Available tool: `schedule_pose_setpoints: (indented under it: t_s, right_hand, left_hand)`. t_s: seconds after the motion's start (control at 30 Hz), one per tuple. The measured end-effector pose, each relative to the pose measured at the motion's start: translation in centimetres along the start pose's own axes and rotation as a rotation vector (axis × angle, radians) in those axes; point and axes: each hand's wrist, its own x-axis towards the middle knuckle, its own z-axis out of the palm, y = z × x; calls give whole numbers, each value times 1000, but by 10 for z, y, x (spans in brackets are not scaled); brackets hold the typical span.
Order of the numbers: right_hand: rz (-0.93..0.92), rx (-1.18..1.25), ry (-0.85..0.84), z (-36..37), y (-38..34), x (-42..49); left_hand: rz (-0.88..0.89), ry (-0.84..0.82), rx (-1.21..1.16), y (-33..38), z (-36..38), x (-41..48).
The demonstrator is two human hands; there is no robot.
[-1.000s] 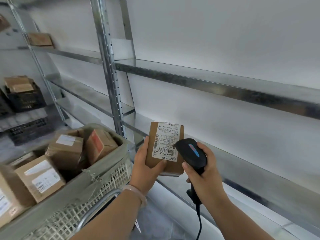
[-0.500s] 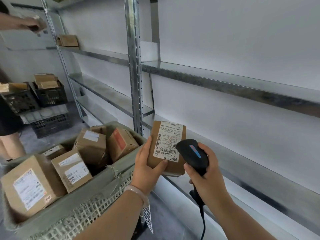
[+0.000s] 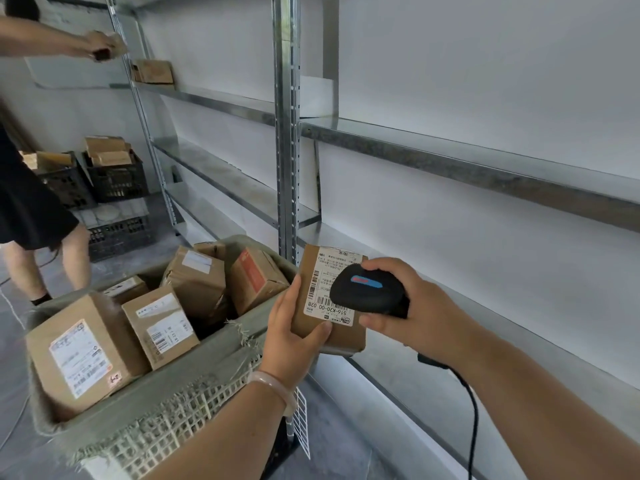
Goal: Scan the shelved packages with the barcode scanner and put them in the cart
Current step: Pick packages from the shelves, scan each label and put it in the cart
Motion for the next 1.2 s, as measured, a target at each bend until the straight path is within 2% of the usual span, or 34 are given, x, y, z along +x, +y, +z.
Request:
schedule_pose_setpoints:
  t_s: [0.23, 0.53, 0.83, 1.0, 1.2]
  right_hand:
    - [-24, -150, -162, -4, -15, 16]
    - [-58, -173, -201, 6, -21, 35]
    - [59, 78, 67, 63, 23, 58]
    - [139, 224, 46, 106, 46, 86]
    - [149, 332, -47, 146, 66, 149]
  left_hand:
    - [-19, 18, 5, -10, -8, 0]
    - [-49, 32, -44, -18, -24, 2]
    - [-195, 153, -132, -35, -44, 21]
    - [-358, 281, -259, -51, -62, 43]
    - [-445, 385, -216, -76, -70, 87]
